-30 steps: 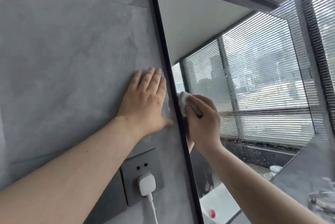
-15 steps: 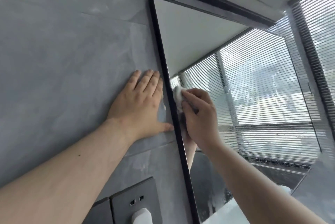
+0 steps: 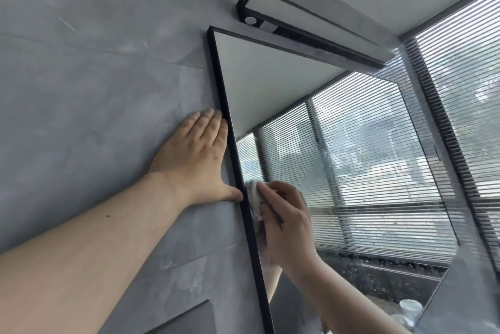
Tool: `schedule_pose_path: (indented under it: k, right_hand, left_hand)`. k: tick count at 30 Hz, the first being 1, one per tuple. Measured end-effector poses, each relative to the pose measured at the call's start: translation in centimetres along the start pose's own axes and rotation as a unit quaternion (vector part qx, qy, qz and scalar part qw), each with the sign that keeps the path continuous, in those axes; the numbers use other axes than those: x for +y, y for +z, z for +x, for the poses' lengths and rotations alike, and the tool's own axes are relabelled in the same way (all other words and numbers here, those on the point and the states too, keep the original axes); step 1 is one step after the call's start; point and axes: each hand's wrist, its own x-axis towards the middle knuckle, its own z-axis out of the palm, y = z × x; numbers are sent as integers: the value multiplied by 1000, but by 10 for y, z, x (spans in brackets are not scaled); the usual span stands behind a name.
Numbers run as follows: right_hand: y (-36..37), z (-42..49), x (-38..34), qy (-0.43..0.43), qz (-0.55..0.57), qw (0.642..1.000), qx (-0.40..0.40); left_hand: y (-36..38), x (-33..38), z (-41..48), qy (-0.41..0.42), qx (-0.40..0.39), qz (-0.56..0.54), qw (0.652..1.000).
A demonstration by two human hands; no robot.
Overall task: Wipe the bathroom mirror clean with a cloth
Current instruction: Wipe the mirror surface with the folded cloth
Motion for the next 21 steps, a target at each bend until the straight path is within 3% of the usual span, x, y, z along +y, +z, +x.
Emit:
schedule_pose_path:
  k: [10, 21]
  right_hand:
    - [39, 128, -19, -5, -2, 1000, -25]
    - [2, 47, 4, -16, -36, 997, -60]
  left_hand:
    - [6, 2, -5, 9, 41, -19, 999]
    - [5, 0, -7, 20, 38, -62, 997]
